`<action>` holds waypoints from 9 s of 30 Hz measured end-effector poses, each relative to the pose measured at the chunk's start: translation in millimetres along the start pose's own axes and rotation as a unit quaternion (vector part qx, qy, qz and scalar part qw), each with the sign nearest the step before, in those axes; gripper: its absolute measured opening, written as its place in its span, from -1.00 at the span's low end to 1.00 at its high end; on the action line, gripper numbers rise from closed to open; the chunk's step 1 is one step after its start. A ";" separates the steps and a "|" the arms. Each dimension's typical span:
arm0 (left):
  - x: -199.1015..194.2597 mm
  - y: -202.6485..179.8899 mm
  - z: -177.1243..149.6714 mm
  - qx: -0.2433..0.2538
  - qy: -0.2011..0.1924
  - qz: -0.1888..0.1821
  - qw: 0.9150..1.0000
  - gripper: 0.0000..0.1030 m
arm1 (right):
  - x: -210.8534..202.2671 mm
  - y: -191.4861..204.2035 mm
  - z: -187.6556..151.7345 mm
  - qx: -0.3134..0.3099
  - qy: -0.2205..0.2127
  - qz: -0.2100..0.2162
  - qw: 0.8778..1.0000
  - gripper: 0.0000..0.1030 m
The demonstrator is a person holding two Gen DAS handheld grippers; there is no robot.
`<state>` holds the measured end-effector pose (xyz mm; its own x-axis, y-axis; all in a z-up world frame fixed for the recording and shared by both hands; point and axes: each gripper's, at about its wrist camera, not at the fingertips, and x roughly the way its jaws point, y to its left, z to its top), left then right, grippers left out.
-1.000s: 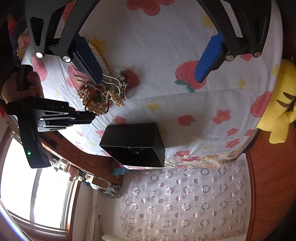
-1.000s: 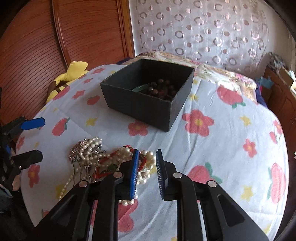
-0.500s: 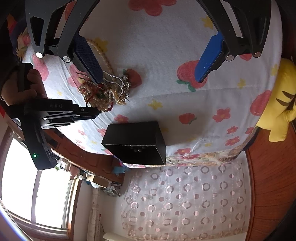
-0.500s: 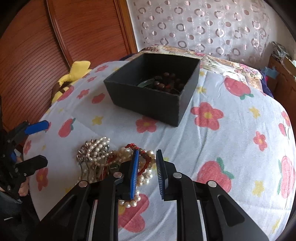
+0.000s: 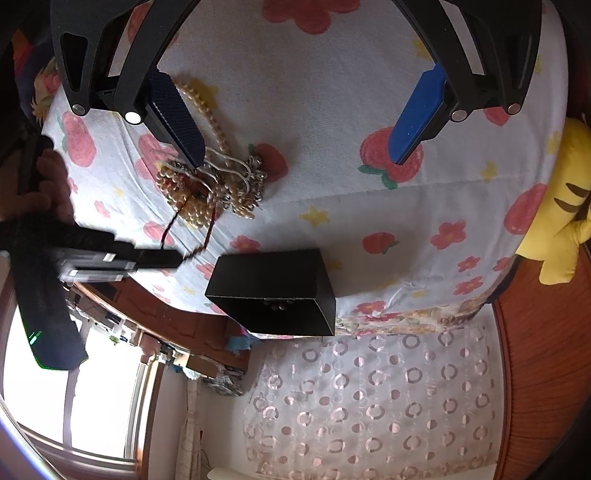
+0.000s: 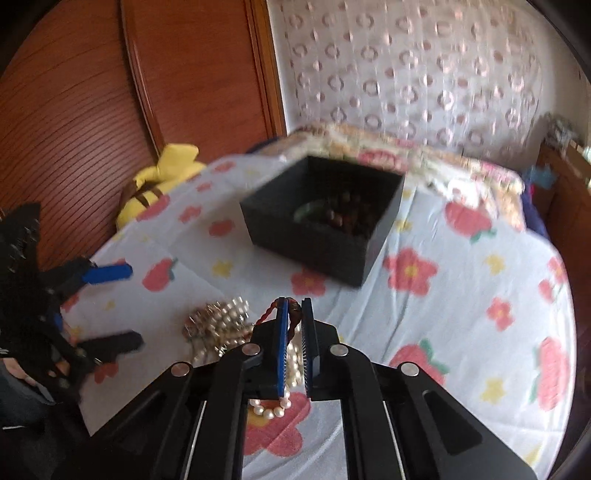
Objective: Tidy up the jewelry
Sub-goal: 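Grasp the red string bracelet with the right tool and lift it, then grasp a silver hairpin with the left tool while the right holds the red bracelet, then drop the red bracelet into the black box with the right tool while the left drops the silver piece in, then grasp the pearl bracelet in the pile with the right tool and lift it, then grasp the silver hairpins with the left tool while the right holds the pearls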
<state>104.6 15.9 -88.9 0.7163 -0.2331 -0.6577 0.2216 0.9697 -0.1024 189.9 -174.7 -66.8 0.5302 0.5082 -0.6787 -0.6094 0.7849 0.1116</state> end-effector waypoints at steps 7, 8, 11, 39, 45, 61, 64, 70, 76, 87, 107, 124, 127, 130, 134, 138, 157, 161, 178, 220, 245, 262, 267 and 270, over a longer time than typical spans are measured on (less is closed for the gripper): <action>1.5 -4.7 -0.9 0.006 0.002 -0.003 1.000 0.85 | -44.9 5.2 16.0 -0.020 -0.057 -0.025 0.998 -0.84; 1.8 -5.0 -0.9 0.007 0.002 -0.003 1.000 0.85 | -49.7 4.0 17.2 -0.022 -0.062 -0.029 0.997 -0.84; 2.4 -5.8 -1.1 0.007 0.003 -0.004 1.000 0.85 | -60.9 0.0 16.7 -0.024 -0.072 -0.040 0.996 -0.84; 32.5 -41.2 20.6 0.061 0.047 -0.046 0.996 -0.44 | -26.5 -34.3 -79.2 0.080 -0.041 -0.042 0.995 -0.84; 45.7 -48.5 25.4 0.089 0.059 -0.026 0.994 -0.59 | -26.1 -33.2 -80.7 0.079 -0.040 -0.042 0.995 -0.84; 27.4 -47.1 36.0 0.102 0.027 -0.022 0.994 -0.74 | -27.8 -33.2 -79.8 0.078 -0.042 -0.044 0.995 -0.84; 20.2 -42.7 43.9 0.094 0.014 -0.025 0.995 -0.74 | -27.9 -31.6 -78.9 0.074 -0.042 -0.048 0.995 -0.84; 13.6 -35.9 48.9 0.088 0.009 -0.028 0.996 -0.74 | -27.3 -31.5 -78.8 0.077 -0.042 -0.045 0.995 -0.84; 18.1 -28.9 40.2 0.074 0.022 -0.039 0.996 -0.74 | -27.9 -32.3 -79.4 0.080 -0.044 -0.044 0.995 -0.84; 3.9 -12.4 63.3 0.043 0.000 -0.058 0.997 -0.74 | -32.4 -30.7 -71.5 0.071 -0.053 -0.044 0.995 -0.84; 86.2 -8.5 138.8 0.032 0.020 -0.031 0.999 -0.73 | -18.0 -23.4 52.3 0.006 -0.094 -0.064 0.994 -0.84; 63.9 14.4 127.8 -0.002 -0.003 -0.019 1.000 0.01 | 41.4 -49.1 78.1 0.043 -0.058 -0.058 0.996 -0.77; 57.2 16.4 118.2 -0.001 -0.004 -0.015 1.000 0.02 | 39.0 -49.8 75.2 0.042 -0.062 -0.056 0.996 -0.48; 51.9 18.8 106.3 -0.002 -0.003 -0.017 1.000 0.03 | 31.6 -50.2 70.9 0.043 -0.066 -0.055 0.995 -0.39; 42.9 16.7 89.1 0.005 -0.002 -0.013 1.000 0.05 | 16.3 -44.9 61.9 0.027 -0.072 -0.058 0.995 -0.39; 33.2 12.8 66.1 0.007 -0.003 -0.017 1.000 0.17 | 1.5 -37.4 51.2 0.013 -0.076 -0.056 0.995 -0.39; 8.0 -8.3 17.3 0.024 0.008 -0.025 0.999 0.20 | 2.8 -0.4 -34.1 -0.002 0.008 -0.025 1.000 -0.39; 8.0 -8.8 13.3 0.022 0.008 -0.023 0.999 0.21 | 10.1 1.7 -39.7 -0.001 0.022 -0.023 0.999 -0.39; 9.0 -8.8 4.5 0.017 0.011 -0.023 1.000 0.21 | 22.7 16.2 -40.6 -0.022 0.032 -0.021 0.999 -0.65; 46.8 -19.5 16.6 0.035 0.082 -0.088 0.992 -0.71 | -93.7 -4.7 -24.9 -0.013 -0.103 -0.058 0.993 -0.83; 42.5 -34.5 18.9 0.081 0.098 -0.068 0.990 -0.17 | -80.0 -1.7 -35.3 -0.009 -0.096 -0.051 0.994 -0.83; 37.2 -50.6 10.7 0.110 0.071 -0.082 0.988 -0.64 | -81.5 -5.8 -37.7 -0.005 -0.096 -0.050 0.994 -0.83; 19.6 -58.2 13.5 0.120 0.045 -0.073 0.989 -0.69 | -81.8 -7.0 -37.8 -0.005 -0.095 -0.050 0.994 -0.83; 6.4 -60.5 18.5 0.124 0.027 -0.071 0.989 -0.75 | -81.9 -7.2 -38.1 -0.004 -0.096 -0.049 0.994 -0.83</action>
<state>108.0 -45.6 -73.2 0.6322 -0.3543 -0.6891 0.4774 0.8786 -0.0138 128.4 -235.4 -39.6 0.6898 0.4878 -0.5350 -0.5535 0.8317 0.0447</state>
